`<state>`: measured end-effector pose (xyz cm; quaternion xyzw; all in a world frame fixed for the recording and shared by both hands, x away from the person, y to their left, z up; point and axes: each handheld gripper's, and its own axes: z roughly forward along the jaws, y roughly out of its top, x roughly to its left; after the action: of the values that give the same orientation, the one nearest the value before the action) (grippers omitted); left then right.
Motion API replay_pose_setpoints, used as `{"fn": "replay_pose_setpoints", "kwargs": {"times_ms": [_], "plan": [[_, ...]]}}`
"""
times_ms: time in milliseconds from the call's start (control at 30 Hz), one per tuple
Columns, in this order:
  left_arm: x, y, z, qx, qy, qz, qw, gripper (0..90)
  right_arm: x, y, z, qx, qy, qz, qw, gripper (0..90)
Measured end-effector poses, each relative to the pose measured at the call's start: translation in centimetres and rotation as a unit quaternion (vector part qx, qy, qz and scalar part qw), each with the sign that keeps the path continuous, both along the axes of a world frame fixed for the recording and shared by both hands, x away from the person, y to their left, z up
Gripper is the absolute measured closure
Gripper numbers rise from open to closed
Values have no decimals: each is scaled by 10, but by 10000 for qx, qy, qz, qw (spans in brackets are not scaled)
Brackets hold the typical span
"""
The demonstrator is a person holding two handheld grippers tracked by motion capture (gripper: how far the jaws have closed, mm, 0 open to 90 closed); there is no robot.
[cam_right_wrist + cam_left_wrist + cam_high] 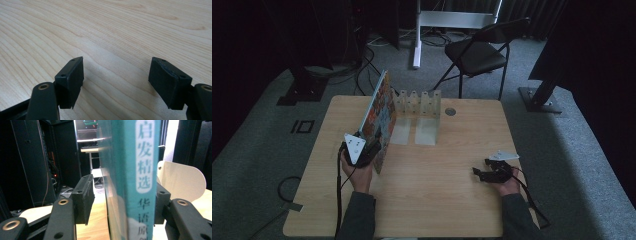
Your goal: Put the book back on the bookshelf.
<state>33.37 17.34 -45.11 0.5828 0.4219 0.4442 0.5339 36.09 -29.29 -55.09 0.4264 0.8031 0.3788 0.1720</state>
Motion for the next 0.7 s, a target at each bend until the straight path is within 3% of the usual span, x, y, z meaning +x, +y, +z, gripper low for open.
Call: {"fn": "replay_pose_setpoints", "kwargs": {"times_ms": [433,700], "plan": [[-8,4,-1,-53,84,-196,9998,424,0,0,0,-9,-4,1,10000,279],[-11,5,-1,-72,237,-283,9993,379,0,0,0,-12,-5,1,10000,279]]}}
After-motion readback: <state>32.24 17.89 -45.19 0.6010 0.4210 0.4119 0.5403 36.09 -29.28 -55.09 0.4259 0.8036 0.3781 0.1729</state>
